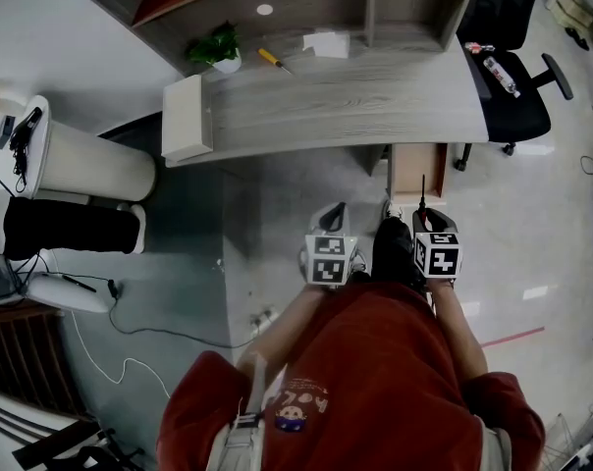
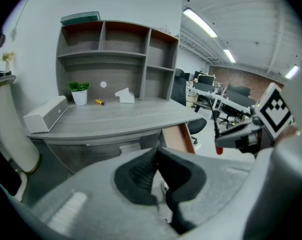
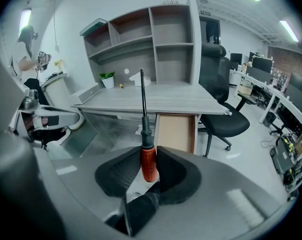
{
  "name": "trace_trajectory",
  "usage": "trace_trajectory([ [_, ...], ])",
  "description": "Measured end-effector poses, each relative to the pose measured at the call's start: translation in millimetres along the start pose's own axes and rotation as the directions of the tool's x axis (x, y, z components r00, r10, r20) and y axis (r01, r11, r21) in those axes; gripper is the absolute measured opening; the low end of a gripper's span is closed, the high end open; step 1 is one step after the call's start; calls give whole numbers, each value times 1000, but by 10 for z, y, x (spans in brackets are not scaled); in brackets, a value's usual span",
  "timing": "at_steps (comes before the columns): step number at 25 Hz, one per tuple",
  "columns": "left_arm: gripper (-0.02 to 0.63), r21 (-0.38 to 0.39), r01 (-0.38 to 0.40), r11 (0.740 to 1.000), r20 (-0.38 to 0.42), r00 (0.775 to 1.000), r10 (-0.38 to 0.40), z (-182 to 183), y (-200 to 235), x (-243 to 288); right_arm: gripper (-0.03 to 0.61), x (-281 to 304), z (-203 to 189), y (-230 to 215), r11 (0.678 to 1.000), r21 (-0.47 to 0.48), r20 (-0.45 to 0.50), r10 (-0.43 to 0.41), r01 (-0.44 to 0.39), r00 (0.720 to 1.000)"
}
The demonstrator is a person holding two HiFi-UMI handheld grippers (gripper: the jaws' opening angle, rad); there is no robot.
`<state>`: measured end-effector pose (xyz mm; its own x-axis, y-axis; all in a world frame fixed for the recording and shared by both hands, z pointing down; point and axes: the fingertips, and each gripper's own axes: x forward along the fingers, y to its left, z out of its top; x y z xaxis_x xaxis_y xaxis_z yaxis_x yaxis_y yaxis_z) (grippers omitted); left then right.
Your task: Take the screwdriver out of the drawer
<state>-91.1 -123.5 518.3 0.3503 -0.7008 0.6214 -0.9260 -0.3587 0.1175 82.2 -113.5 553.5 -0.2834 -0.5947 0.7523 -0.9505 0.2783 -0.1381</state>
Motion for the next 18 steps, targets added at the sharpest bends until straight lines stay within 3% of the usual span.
trace_trajectory([
  [18,-2,0,8,1000,-6,1000,-8,36,-33,109,97,75,34,-51,1000,16,-2,1,-1,1000],
])
